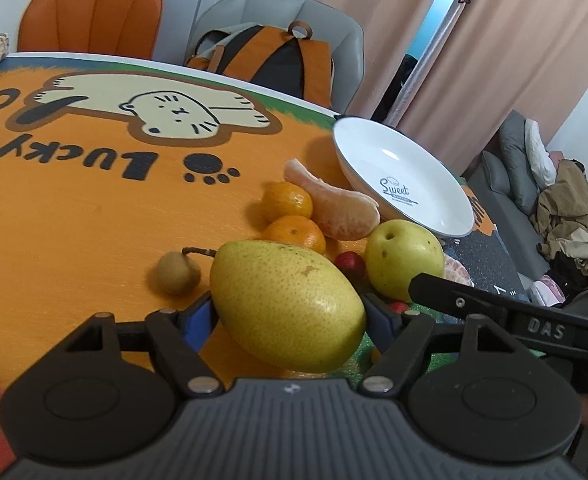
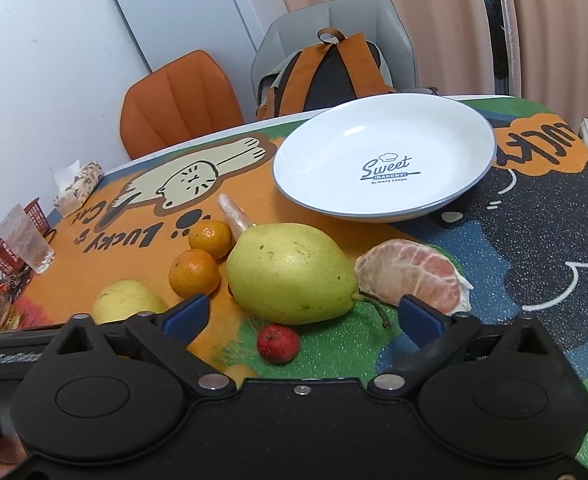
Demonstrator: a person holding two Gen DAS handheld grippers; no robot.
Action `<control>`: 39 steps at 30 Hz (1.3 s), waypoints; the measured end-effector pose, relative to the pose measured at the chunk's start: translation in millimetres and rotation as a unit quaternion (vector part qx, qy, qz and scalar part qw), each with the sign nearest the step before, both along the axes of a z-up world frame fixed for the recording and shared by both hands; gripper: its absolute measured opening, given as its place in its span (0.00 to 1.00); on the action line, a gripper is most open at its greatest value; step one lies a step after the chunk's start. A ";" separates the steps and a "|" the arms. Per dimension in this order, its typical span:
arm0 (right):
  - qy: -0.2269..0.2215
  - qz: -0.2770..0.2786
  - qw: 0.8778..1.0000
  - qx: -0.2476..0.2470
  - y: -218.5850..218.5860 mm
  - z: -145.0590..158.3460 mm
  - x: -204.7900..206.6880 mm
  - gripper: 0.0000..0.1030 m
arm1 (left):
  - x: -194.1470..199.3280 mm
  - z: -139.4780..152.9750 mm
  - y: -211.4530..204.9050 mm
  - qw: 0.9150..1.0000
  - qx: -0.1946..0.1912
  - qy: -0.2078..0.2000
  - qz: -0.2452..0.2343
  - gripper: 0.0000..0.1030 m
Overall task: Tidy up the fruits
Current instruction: 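Close the left tool on the yellow pear while the right tool grasps the green pear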
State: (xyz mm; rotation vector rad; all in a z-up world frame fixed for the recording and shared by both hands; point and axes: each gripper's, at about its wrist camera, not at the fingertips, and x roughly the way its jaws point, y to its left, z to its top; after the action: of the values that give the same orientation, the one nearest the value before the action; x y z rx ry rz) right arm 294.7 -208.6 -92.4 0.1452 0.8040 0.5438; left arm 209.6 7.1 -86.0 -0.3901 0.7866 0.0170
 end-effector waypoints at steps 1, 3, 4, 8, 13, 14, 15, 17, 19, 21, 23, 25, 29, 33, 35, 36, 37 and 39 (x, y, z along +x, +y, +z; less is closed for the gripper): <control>0.000 -0.002 1.000 -0.001 2.1 0.6 1.5 1.00 | -0.6 0.9 2.1 1.000 -0.001 -0.001 0.001 0.73; -0.002 -0.001 1.000 -0.003 5.8 1.6 4.2 1.00 | -3.1 3.6 6.2 1.000 0.000 -0.005 0.007 0.73; -0.004 0.000 1.000 -0.006 8.2 2.2 5.4 1.00 | -4.6 5.0 7.7 1.000 0.003 -0.007 0.010 0.73; -0.007 0.003 1.000 -0.012 17.0 1.5 9.8 1.00 | -9.7 8.5 17.6 1.000 0.005 -0.010 0.023 0.73; -0.013 0.007 0.999 -0.029 29.1 -2.3 13.2 1.00 | -13.9 11.3 28.5 0.999 0.011 -0.011 0.039 0.73; -0.014 0.006 0.999 -0.033 31.2 -3.3 14.2 1.00 | -14.4 11.4 30.5 0.999 0.011 -0.010 0.040 0.73; -0.014 0.006 0.999 -0.035 32.8 -4.3 15.2 1.00 | -15.2 11.9 32.5 0.999 0.011 -0.011 0.043 0.73; -0.014 0.004 0.999 -0.039 35.2 -6.5 17.6 1.00 | -17.2 13.0 35.3 0.999 0.013 -0.012 0.047 0.73; -0.018 0.003 0.999 -0.042 38.2 -8.4 18.7 1.00 | -18.4 13.5 37.9 0.999 0.014 -0.013 0.049 0.73; -0.026 0.004 0.998 -0.053 42.0 -10.0 17.9 1.00 | -18.3 13.0 40.5 0.999 0.014 -0.011 0.052 0.73; -0.032 0.003 0.998 -0.062 45.4 -10.7 17.2 0.95 | -18.0 12.7 42.1 0.998 0.013 -0.010 0.054 0.73; -0.036 0.002 0.997 -0.069 46.2 -10.6 16.0 0.79 | -18.1 12.5 43.0 0.998 0.013 -0.009 0.055 0.73; -0.037 0.009 0.997 -0.068 44.1 -10.1 14.2 0.79 | -17.6 11.9 42.8 0.998 0.012 -0.009 0.056 0.73; -0.033 0.003 0.998 -0.059 38.7 -10.1 11.7 0.78 | -16.7 12.4 41.7 0.998 0.010 -0.011 0.054 0.73; -0.032 0.002 0.998 -0.056 36.9 -9.2 11.0 0.78 | -16.2 13.2 40.5 0.998 0.011 -0.012 0.054 0.73; -0.032 0.000 0.998 -0.054 35.5 -8.3 10.2 0.78 | -15.8 13.7 39.8 0.998 0.010 -0.012 0.053 0.73; -0.035 -0.002 0.998 -0.051 33.7 -6.7 9.2 0.78 | -15.3 14.1 39.5 0.999 0.010 -0.013 0.052 0.73; -0.038 -0.004 0.998 -0.048 32.0 -4.2 7.5 0.78 | -14.3 15.6 37.5 0.999 0.012 -0.015 0.048 0.73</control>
State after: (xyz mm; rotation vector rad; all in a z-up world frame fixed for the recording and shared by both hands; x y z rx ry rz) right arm 302.2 -176.6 -96.5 0.0395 0.7531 0.4996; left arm 195.3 44.5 -70.4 -0.4045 0.7369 0.1107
